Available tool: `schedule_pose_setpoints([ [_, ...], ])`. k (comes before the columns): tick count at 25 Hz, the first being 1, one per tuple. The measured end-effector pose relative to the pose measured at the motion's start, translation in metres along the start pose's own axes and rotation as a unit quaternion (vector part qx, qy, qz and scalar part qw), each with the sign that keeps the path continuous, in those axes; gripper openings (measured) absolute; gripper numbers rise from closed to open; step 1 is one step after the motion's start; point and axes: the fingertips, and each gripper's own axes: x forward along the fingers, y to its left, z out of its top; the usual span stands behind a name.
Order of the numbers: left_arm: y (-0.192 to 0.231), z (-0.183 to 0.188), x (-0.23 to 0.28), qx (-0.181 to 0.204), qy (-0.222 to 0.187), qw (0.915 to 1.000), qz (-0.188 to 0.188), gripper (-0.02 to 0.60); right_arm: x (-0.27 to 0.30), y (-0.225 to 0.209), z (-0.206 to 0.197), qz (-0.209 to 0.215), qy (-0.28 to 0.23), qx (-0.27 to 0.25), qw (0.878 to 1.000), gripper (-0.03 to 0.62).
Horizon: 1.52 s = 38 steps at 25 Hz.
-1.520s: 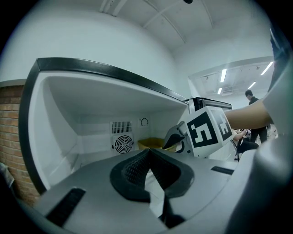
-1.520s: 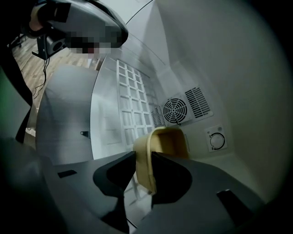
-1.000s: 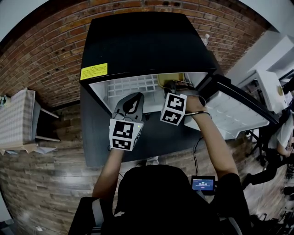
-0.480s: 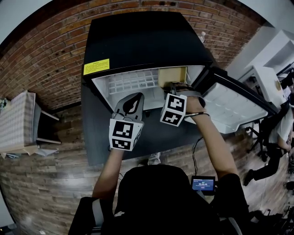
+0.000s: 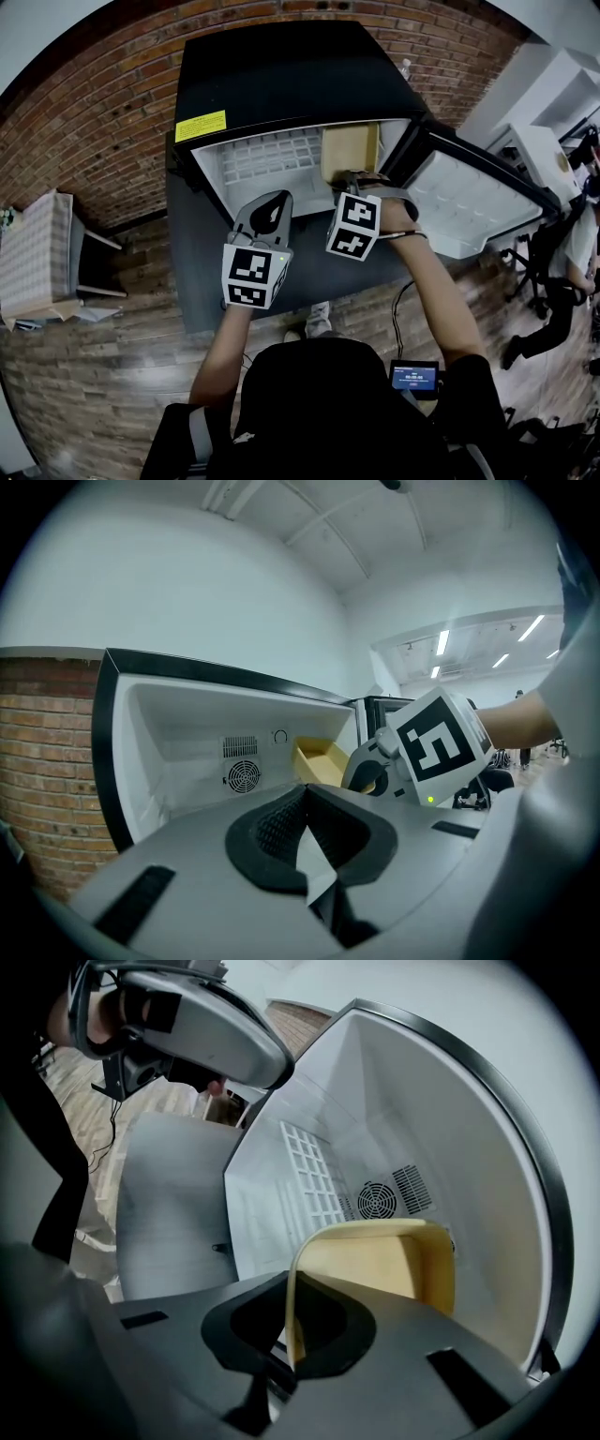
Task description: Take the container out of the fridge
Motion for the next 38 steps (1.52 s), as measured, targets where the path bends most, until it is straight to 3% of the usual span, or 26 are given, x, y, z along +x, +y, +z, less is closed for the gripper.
schedule_pose_setpoints([
  [20,-0.029,-0.004,-0.069,0.015,-0.007,0.9992,-0.035,0.014,-0.054,0.064,0.029,-0.008,0.003,0.012,1.000,0.043],
  [38,-0.048,0.014,-0.089,0.031,-0.020,0.9990,-0.027,0.014,-0.087,0.085,0.040,-0.015,-0.021,0.003,1.000,0.043],
])
